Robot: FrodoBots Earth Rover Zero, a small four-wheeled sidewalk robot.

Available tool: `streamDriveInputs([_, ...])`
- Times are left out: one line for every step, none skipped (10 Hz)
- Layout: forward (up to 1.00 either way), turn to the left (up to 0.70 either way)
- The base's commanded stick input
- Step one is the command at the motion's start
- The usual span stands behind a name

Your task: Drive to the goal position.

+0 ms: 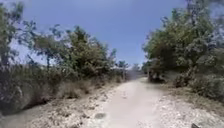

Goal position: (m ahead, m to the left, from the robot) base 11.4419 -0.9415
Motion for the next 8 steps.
streamDriveInputs([0.30,0.00])
streamDriveInputs([0.30,0.00])
streamDriveInputs([0.30,0.00])
streamDriveInputs([0.30,0.00])
streamDriveInputs([0.30,0.00])
streamDriveInputs([0.30,0.00])
streamDriveInputs([0.30,0.00])
streamDriveInputs([0.30,0.00])
